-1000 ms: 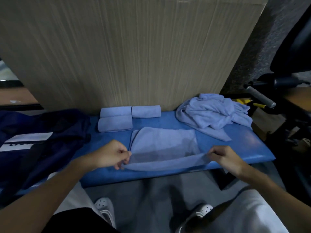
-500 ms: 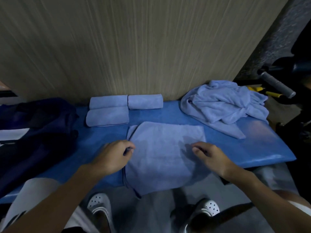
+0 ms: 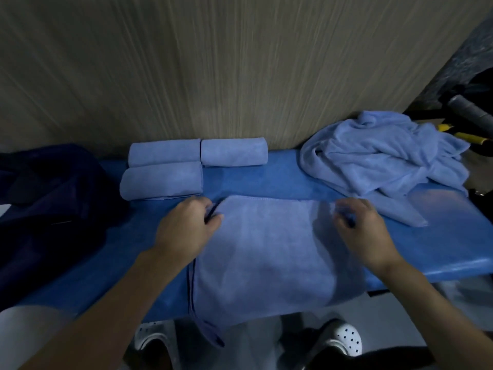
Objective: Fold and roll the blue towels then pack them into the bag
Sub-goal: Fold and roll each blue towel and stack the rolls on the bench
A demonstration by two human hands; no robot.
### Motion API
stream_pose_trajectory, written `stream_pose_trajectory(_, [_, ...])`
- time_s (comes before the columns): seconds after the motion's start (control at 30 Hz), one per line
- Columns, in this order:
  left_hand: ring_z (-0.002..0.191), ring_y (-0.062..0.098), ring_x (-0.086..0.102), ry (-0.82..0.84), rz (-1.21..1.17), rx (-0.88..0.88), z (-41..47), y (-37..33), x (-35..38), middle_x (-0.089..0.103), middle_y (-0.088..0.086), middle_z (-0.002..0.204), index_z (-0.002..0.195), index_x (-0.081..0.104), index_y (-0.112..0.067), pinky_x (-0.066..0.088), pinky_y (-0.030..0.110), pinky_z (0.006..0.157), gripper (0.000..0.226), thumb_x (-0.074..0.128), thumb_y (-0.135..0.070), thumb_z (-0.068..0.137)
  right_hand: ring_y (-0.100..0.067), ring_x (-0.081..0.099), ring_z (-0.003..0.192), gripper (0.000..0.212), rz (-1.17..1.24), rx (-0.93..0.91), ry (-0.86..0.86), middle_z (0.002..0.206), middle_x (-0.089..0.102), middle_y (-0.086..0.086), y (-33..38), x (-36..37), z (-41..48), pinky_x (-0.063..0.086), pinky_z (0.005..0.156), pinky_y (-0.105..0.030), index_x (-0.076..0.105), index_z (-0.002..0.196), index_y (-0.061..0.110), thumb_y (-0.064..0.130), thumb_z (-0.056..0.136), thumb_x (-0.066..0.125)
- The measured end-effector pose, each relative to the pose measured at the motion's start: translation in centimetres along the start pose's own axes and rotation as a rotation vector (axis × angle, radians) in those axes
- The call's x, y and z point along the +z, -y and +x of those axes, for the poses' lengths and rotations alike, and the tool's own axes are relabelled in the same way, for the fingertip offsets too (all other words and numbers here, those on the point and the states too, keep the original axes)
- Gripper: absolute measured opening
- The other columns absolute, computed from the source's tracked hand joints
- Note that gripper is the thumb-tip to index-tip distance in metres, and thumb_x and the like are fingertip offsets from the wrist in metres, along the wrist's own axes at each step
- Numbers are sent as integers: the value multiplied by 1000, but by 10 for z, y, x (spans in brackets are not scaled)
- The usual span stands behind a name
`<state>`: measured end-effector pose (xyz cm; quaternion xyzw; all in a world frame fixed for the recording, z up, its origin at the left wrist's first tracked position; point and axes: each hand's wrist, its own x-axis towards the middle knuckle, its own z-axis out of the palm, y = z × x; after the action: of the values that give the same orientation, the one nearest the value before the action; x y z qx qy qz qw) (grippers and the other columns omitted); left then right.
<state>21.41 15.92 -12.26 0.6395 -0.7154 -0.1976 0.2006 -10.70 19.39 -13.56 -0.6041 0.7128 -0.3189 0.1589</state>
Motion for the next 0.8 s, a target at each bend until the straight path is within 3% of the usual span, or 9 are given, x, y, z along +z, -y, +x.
stream_pose_trajectory(0.07, [57, 21, 47, 0, 40, -9, 4, 0, 3, 44, -3, 56, 65, 43, -18, 29, 31, 49, 35, 61, -35, 91, -28, 57, 78, 18, -21, 56, 9, 87, 59, -11, -2, 2, 9, 46, 70, -38, 61, 101, 12, 7, 83, 62])
stream_pose_trajectory(0.13, [61, 18, 52, 6, 24, 5, 9, 0, 5, 48, -5, 59, 75, 55, -21, 35, 30, 51, 19, 61, -29, 91, -28, 58, 80, 32, -13, 86, 44, 85, 60, -8, -2, 3, 14, 47, 72, -38, 58, 113, 9, 4, 83, 65])
stream_pose_trajectory(0.23, [67, 15, 53, 9, -21, 64, 13, 0, 6, 48, -8, 67, 82, 61, -22, 38, 31, 57, 7, 63, -20, 88, -18, 52, 71, 49, -17, 88, 71, 78, 54, 2, 0, 4, 19, 38, 63, -26, 51, 129, 8, -3, 83, 62])
stream_pose_trajectory(0.3, [67, 12, 49, 3, -45, 122, 16, -1, 6, 45, -8, 75, 76, 56, -21, 41, 35, 58, 12, 63, -15, 85, -12, 51, 64, 41, -9, 98, 36, 72, 54, 0, 3, 3, 22, 34, 57, -23, 56, 123, 9, -6, 84, 57])
stream_pose_trajectory(0.37, [60, 12, 45, 0, -81, 157, 16, -6, 5, 45, -5, 69, 72, 50, -18, 40, 37, 55, 17, 63, -9, 81, -17, 52, 60, 13, -41, 54, -2, 66, 57, -5, 4, 1, 25, 34, 59, -27, 64, 92, 8, 2, 85, 55])
stream_pose_trajectory(0.43, [51, 11, 35, 5, -150, 181, 14, -11, 4, 41, -2, 58, 71, 44, -17, 33, 32, 49, 23, 60, -3, 78, -22, 53, 60, 14, -53, 21, -31, 62, 58, -7, 5, 0, 26, 36, 59, -31, 61, 74, 6, 6, 86, 54])
stream_pose_trajectory(0.57, [51, 9, 36, 39, -303, 172, 10, -13, 0, 41, 4, 61, 86, 45, -18, 31, 23, 47, 25, 57, 3, 83, -16, 50, 61, 14, 131, 24, -84, 67, 58, -3, 7, -6, 23, 42, 59, -28, 58, 82, 16, 4, 87, 53])
stream_pose_trajectory(0.67, [55, 6, 47, 66, -423, 77, 10, -10, -3, 50, -3, 69, 110, 51, -23, 39, 19, 54, 36, 64, 0, 85, -10, 53, 60, 23, 221, 63, 21, 69, 62, -4, 6, -7, 16, 42, 57, -16, 63, 92, 20, -1, 87, 55])
stream_pose_trajectory(0.8, [53, 12, 56, 127, -501, -47, 10, -13, -11, 61, 4, 61, 86, 65, -8, 46, 25, 52, 5, 70, -8, 87, -12, 64, 81, 22, 180, -40, 124, 81, 71, 0, 19, -13, 5, 45, 69, -11, 67, 84, 18, -3, 88, 62])
